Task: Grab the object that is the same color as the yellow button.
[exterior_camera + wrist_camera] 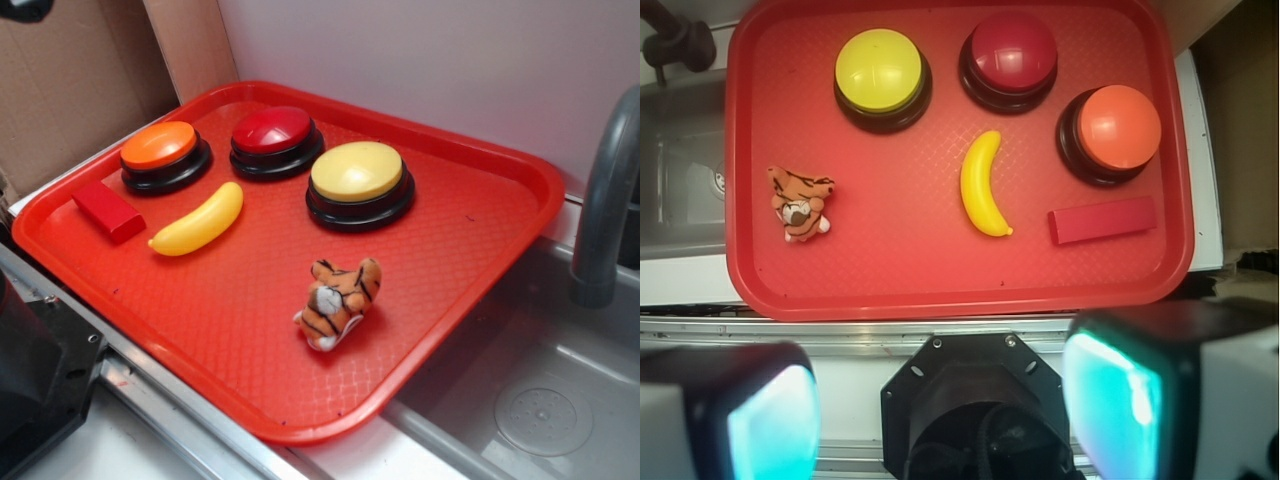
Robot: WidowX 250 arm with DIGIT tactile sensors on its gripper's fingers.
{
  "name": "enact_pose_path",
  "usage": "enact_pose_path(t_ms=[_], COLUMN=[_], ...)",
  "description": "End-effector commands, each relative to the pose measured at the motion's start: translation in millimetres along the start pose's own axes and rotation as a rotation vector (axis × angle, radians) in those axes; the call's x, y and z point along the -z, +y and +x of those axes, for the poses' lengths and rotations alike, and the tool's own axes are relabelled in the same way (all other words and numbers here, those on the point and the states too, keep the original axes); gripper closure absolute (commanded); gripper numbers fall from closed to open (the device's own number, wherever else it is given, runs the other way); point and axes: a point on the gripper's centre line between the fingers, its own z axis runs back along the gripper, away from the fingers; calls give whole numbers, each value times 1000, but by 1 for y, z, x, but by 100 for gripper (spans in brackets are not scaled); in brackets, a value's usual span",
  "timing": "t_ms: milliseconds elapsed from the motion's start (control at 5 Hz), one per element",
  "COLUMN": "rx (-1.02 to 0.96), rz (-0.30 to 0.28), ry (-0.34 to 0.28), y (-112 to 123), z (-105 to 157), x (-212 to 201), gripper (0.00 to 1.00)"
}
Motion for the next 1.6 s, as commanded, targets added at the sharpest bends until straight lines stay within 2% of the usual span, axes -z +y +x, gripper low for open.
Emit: enact_pose_path(t_ms=[0, 200, 400, 600, 800, 1000, 1200, 1400], rx=[0, 44, 44, 21, -2, -47, -81, -104], rz=[0, -28, -17, 49, 131, 153, 159, 172], ry=[0, -21, -57, -76, -50, -52, -17, -12], y=[0, 10, 23, 26, 27, 31, 39, 44], z=[0, 9, 25, 41, 53, 64, 78, 81], x=[0, 18, 50, 95, 146, 178, 216, 229], gripper=[0, 0, 0, 0, 0, 0, 0, 0])
